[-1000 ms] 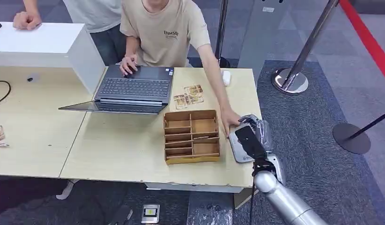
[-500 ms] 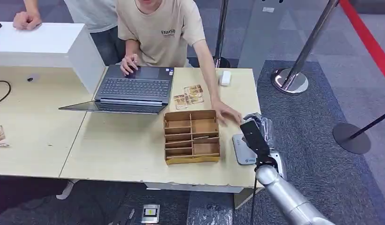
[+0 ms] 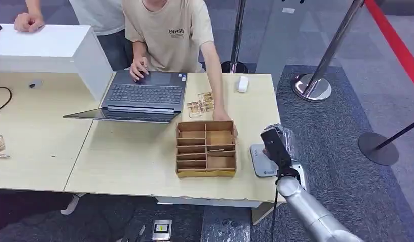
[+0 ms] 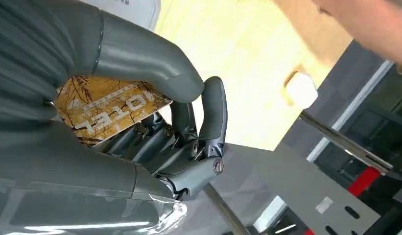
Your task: Pass the card to the sensor for recognition and then transmit it.
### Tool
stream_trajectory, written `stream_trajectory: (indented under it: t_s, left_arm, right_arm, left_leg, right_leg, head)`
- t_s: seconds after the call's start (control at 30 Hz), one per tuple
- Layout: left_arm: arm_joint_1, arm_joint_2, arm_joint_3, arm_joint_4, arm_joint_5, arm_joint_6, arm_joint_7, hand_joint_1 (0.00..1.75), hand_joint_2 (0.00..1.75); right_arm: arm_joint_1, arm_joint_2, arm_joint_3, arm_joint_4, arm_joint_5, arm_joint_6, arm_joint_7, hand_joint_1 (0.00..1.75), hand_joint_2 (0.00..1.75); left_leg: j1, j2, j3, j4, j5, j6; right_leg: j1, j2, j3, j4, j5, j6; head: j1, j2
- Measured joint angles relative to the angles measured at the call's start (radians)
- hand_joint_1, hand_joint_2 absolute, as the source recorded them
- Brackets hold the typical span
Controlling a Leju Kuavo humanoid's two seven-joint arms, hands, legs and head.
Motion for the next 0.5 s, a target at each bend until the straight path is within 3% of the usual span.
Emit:
stream_trajectory:
  t_s: [0.5]
  left_arm:
    - [0.000, 0.000, 0.000, 0.000, 0.000, 0.000, -0.001, 0.00, 0.00]
  right_arm:
    - [-0.003, 0.002, -0.005, 0.070, -0.008, 0.003, -0.005, 1.75, 1.75]
  left_leg:
    - [0.000, 0.000, 0.000, 0.000, 0.000, 0.000]
  right_leg:
    - [0.000, 0.000, 0.000, 0.000, 0.000, 0.000]
  head:
    - [0.000, 0.000]
